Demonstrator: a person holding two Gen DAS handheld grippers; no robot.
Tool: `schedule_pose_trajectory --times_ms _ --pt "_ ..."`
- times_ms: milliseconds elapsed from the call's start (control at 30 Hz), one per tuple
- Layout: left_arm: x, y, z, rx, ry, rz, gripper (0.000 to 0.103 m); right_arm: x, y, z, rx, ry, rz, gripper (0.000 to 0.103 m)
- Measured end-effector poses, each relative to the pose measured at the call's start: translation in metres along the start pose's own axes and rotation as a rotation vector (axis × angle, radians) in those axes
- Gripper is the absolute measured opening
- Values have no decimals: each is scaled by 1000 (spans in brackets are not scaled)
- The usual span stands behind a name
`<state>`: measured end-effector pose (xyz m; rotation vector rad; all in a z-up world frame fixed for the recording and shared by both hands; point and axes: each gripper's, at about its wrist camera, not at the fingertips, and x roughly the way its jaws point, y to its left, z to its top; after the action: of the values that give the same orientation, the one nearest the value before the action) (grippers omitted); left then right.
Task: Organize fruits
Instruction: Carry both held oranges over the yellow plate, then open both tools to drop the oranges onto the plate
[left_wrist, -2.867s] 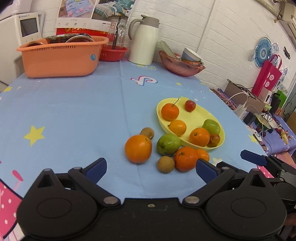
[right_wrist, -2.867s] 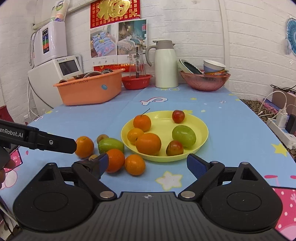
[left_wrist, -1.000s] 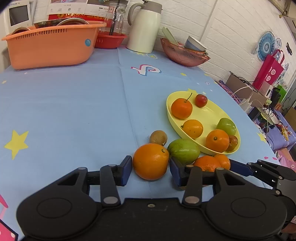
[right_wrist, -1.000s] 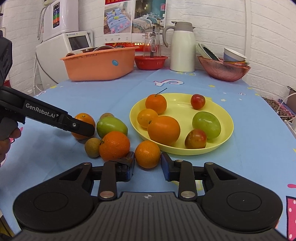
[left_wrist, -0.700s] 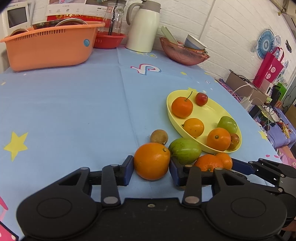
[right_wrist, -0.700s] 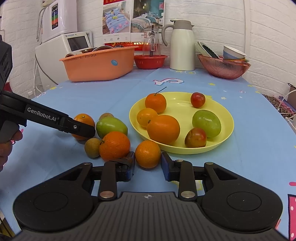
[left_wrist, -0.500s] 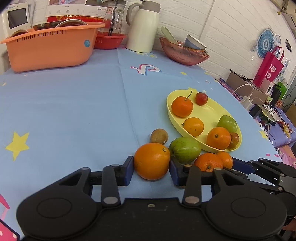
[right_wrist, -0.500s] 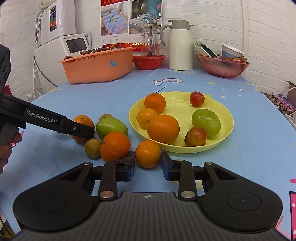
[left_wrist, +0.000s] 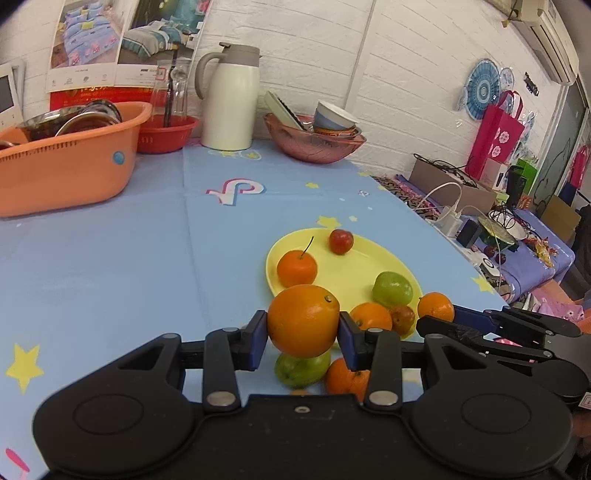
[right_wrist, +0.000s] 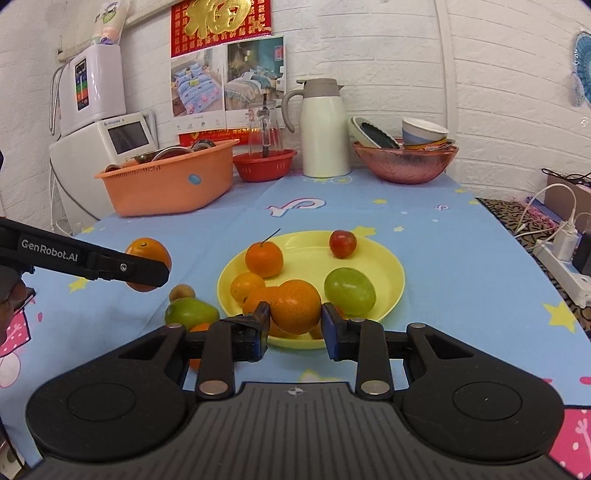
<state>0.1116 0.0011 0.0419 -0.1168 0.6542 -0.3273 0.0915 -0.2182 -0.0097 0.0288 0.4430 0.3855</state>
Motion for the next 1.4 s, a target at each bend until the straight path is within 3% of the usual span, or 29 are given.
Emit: schedule_pose_trajectory --times_ms 300,533,933,1400 --pt "36 -21 42 20 -13 -57 103 18 -30 28 62 -39 -57 53" --pt "85 -24 62 23 44 -62 103 44 -45 37 95 -8 -61 53" --pt "142 -10 67 34 144 -39 103 86 -56 39 139 81 -40 53" --pt "159 -13 68 81 141 -27 103 113 -58 40 136 145 -37 53"
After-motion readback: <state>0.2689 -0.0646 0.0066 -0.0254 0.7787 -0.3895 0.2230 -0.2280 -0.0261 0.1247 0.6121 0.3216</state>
